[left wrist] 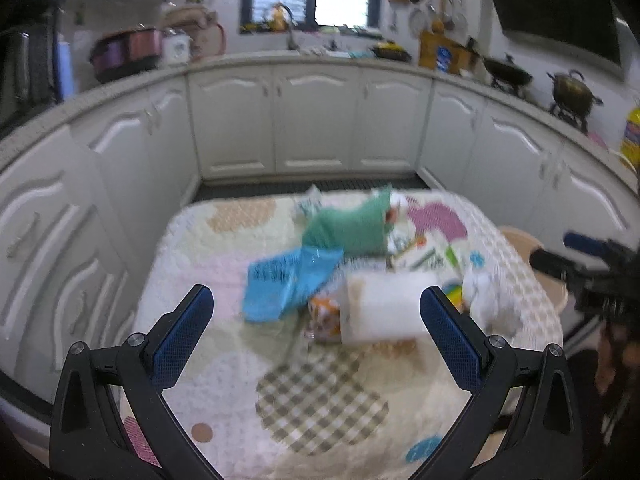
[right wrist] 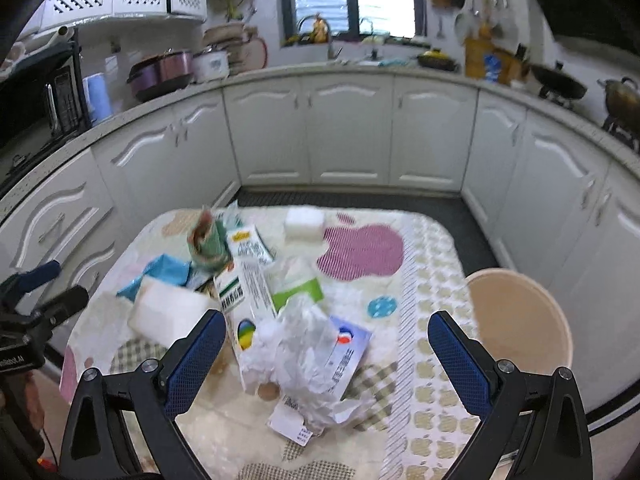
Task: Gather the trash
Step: 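Grasp the crumpled tissue with the right tool while the left tool grasps the white sponge, then carry tissue and sponge to the beige bin and open both tools, then move both open tools back over the table items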
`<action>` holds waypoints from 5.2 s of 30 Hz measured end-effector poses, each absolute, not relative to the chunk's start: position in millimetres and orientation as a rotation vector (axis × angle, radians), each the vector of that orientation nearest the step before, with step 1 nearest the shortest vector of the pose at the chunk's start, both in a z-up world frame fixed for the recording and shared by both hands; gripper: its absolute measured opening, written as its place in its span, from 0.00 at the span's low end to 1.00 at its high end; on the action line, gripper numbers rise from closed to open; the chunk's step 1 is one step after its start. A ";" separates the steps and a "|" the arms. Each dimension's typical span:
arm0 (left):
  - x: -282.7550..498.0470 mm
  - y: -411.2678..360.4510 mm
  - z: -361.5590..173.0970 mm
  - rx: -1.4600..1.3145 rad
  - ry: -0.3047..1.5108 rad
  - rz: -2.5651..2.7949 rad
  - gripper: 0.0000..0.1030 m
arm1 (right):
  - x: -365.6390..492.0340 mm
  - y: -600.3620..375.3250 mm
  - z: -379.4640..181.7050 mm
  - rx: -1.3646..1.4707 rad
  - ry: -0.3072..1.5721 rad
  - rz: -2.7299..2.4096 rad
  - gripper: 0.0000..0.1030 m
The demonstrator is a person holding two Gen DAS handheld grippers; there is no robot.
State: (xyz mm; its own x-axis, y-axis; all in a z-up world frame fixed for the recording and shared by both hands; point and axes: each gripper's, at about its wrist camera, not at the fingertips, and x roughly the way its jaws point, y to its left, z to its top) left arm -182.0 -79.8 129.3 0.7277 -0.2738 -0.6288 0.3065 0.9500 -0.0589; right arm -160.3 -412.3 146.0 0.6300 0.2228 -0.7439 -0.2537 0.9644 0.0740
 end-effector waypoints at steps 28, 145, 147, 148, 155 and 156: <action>-122.1 -134.5 84.9 0.056 0.868 -0.511 0.43 | -138.4 -409.3 92.3 0.105 0.999 0.558 0.17; -161.0 -179.8 144.3 0.025 0.638 -0.346 0.63 | -158.9 -441.3 156.6 0.055 0.793 0.251 0.66; -160.5 -170.4 143.0 0.018 0.644 -0.347 0.63 | -159.5 -436.7 156.1 0.049 0.796 0.259 0.66; -160.2 -163.4 142.4 0.009 0.647 -0.361 0.63 | -159.2 -434.0 155.7 0.044 0.799 0.265 0.66; -158.2 -110.5 141.2 0.004 0.656 -0.373 0.66 | -159.2 -421.1 154.9 0.032 0.810 0.302 0.67; -157.6 -104.2 139.8 0.004 0.661 -0.375 0.71 | -158.7 -419.6 153.9 0.034 0.814 0.309 0.67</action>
